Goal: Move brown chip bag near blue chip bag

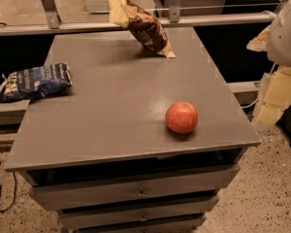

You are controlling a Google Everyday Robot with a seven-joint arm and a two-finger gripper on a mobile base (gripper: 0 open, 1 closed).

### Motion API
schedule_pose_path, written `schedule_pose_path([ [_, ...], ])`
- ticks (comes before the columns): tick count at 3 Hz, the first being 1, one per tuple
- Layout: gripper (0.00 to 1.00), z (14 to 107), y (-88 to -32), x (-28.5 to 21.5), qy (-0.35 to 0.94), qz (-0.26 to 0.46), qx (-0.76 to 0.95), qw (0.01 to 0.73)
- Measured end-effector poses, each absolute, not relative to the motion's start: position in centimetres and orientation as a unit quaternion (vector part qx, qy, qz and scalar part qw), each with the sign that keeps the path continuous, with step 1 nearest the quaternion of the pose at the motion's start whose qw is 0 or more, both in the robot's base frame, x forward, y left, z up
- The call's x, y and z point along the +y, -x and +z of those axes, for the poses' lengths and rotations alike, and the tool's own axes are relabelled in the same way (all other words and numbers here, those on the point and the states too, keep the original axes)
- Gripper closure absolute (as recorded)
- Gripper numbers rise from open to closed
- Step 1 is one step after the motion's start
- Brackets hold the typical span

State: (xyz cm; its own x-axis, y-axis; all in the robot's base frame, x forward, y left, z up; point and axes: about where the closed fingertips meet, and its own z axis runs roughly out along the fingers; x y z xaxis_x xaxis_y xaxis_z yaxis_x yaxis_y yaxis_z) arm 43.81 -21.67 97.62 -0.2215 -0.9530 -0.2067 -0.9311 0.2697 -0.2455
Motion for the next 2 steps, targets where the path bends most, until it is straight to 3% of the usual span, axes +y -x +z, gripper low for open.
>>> schedule_pose_path([
  [2,0.0,96.9,-47.1,-20.9,0.605,-0.037,0.772,0.19],
])
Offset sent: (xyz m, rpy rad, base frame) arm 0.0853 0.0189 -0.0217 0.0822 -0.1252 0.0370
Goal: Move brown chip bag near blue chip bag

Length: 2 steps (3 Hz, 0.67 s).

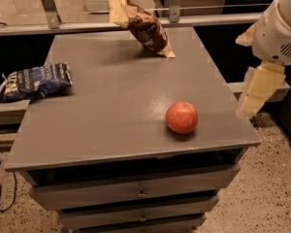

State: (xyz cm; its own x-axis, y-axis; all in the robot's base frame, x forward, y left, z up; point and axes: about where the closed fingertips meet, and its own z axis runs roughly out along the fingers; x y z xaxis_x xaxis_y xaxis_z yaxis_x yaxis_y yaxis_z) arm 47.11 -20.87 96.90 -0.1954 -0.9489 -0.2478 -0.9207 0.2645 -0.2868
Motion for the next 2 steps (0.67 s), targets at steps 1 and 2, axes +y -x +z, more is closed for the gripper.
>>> schedule_pose_path([
  [1,0.0,96.1,-53.2,-18.9,0.61,-0.028,0.755,0.24],
  [2,0.0,95.8,-59.8,-15.8,0.614,-0.015,0.732,0.296],
])
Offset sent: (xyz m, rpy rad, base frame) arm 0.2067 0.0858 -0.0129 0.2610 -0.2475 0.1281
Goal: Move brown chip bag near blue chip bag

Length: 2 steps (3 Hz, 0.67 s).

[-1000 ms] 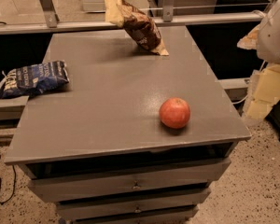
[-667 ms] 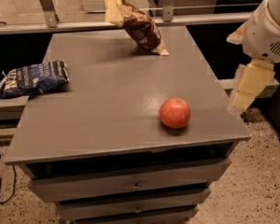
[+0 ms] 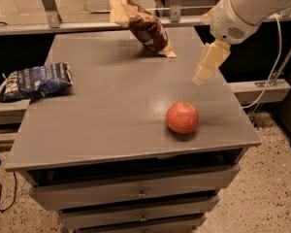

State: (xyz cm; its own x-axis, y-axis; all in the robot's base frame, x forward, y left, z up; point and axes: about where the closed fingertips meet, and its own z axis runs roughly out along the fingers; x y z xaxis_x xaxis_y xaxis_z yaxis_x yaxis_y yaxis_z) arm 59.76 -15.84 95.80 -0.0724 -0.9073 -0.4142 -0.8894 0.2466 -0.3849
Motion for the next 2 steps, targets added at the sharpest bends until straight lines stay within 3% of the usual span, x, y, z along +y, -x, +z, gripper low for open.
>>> schedule_pose_path([
  [2,0.0,95.0,-70.8,-9.5,0.605,0.026,0.689,0.398],
])
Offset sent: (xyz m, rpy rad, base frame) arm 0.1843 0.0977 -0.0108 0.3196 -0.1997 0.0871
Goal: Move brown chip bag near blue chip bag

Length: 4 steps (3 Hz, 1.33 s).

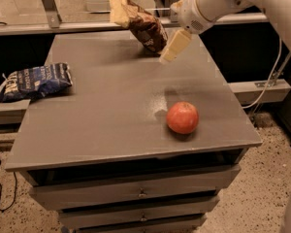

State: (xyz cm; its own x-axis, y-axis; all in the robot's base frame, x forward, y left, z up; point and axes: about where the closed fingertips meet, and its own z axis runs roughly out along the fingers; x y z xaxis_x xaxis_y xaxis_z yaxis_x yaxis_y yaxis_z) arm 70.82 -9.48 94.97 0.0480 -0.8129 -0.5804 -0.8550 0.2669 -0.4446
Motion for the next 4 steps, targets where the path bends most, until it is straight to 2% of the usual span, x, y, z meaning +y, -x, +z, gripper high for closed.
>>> schedule_pose_path([
  [2,0.0,93.3,-79.7,-5.6,0.549,0.093,0.688,0.465],
  [3,0.17,92.0,-82.3,-4.6,0.524,0.119,0.694,0.48],
  [4,0.39,91.4,-83.8,-4.2,0.52,0.122,0.69,0.488],
])
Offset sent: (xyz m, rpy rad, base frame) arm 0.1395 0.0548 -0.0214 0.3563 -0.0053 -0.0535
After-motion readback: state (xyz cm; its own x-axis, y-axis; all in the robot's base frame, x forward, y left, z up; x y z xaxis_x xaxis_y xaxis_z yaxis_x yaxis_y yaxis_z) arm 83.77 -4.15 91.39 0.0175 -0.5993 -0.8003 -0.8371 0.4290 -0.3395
